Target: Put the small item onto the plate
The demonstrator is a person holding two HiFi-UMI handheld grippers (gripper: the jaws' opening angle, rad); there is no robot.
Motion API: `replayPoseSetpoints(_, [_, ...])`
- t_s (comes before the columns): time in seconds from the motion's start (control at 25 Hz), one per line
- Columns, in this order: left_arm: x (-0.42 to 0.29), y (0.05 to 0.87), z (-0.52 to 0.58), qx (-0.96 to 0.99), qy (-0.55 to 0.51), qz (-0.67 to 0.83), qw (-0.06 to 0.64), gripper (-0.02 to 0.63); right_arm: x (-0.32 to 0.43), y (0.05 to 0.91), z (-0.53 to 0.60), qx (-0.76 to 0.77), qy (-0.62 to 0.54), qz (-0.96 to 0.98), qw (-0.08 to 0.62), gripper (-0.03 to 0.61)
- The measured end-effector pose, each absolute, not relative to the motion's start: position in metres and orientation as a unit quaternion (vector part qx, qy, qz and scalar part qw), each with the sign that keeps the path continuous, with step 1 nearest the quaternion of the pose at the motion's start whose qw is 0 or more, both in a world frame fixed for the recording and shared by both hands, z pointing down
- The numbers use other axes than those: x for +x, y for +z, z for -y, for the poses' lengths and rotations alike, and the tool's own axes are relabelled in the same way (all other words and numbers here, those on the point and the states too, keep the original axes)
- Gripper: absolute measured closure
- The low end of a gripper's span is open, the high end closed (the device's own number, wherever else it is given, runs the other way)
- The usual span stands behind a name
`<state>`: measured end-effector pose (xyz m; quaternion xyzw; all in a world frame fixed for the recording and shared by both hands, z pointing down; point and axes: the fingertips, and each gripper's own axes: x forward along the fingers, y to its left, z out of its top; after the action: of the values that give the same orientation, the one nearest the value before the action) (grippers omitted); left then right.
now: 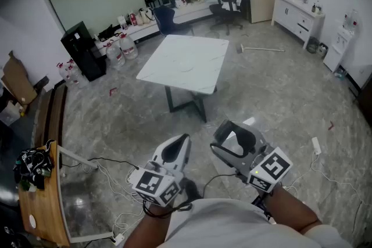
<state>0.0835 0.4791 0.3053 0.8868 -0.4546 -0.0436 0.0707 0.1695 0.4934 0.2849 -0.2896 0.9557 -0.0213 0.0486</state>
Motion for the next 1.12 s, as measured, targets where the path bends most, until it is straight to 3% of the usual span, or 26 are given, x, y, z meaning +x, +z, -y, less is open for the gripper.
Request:
replayPoseSetpoints(0.64, [0.085,0.318,-0.458,0.89,-0.04,0.448,0.079,0.607,0.17,0.297,-0.477,-0.304,-0.028,-0.951,0.047,0.279])
replayPoseSetpoints(1.12, [0.036,0.333,-0.401,0.887,-0.045,0.45,0.092,0.607,0.125,0.308,-0.424,-0.317,-0.021,-0.948,0.032,0.279])
